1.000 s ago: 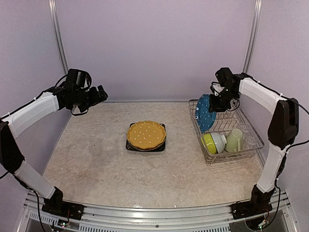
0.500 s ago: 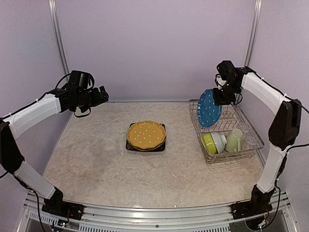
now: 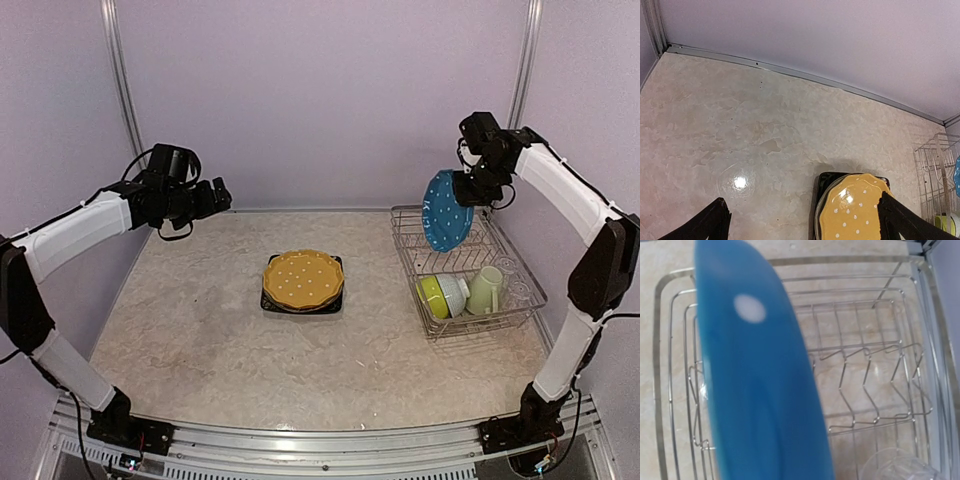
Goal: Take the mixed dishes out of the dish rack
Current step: Pass from the right arm to the left
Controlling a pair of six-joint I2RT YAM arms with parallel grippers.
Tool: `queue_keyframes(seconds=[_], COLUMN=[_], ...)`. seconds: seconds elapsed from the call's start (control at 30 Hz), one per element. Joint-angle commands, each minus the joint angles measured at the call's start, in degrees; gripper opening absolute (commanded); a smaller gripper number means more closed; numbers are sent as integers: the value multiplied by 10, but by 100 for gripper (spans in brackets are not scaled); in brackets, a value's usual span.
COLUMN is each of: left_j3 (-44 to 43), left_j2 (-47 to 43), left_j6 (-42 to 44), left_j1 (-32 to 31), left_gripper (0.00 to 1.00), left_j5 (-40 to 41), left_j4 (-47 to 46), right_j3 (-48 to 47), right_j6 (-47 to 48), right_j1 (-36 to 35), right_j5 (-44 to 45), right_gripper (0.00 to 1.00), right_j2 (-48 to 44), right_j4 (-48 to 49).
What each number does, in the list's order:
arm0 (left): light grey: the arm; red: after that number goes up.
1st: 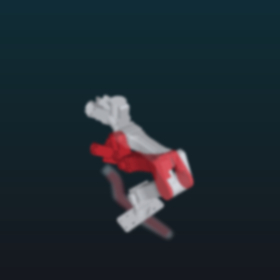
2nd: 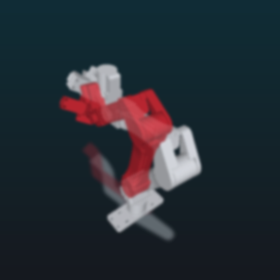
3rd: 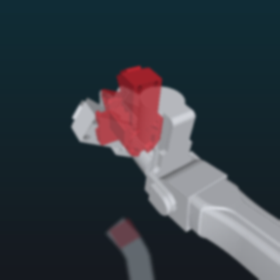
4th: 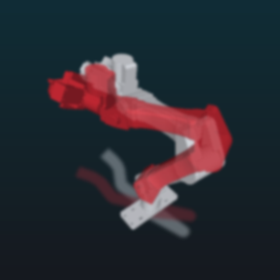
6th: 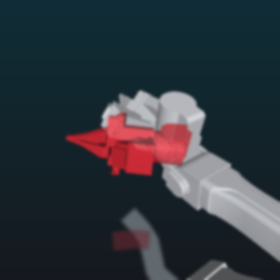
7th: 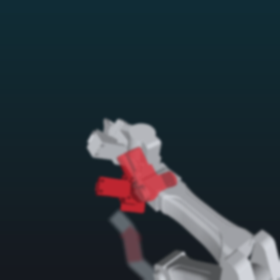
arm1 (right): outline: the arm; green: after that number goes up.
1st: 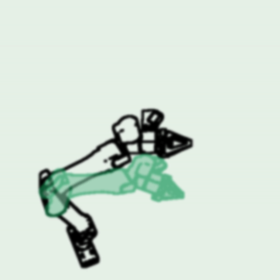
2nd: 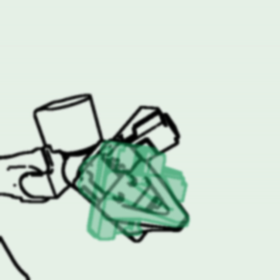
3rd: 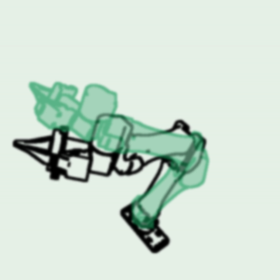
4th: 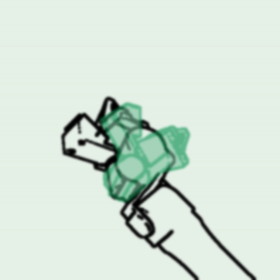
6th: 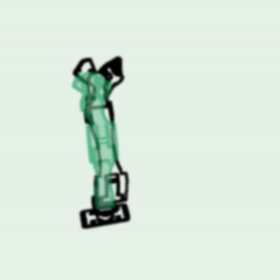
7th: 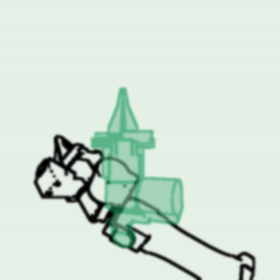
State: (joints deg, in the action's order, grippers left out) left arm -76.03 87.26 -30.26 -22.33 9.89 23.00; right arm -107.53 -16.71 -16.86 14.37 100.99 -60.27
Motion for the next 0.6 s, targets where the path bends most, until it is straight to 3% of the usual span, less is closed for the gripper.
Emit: queue_keyframes(seconds=[0.0, 0.3, 0.57], left_j3=[-33, -42, -77], left_j2=[6, -4, 3], left_j6=[34, 73, 99], left_j1=[2, 7, -25], left_gripper=[99, 99, 99], left_j5=[-69, -228, -291], left_j4=[5, -10, 1], right_j3=[-35, 42, 80], right_j6=[8, 18, 18], right_j1=[-1, -2, -37], right_j5=[2, -188, -290], right_gripper=[0, 0, 0], right_j2=[-51, -119, -127], right_j4=[45, 178, 246])
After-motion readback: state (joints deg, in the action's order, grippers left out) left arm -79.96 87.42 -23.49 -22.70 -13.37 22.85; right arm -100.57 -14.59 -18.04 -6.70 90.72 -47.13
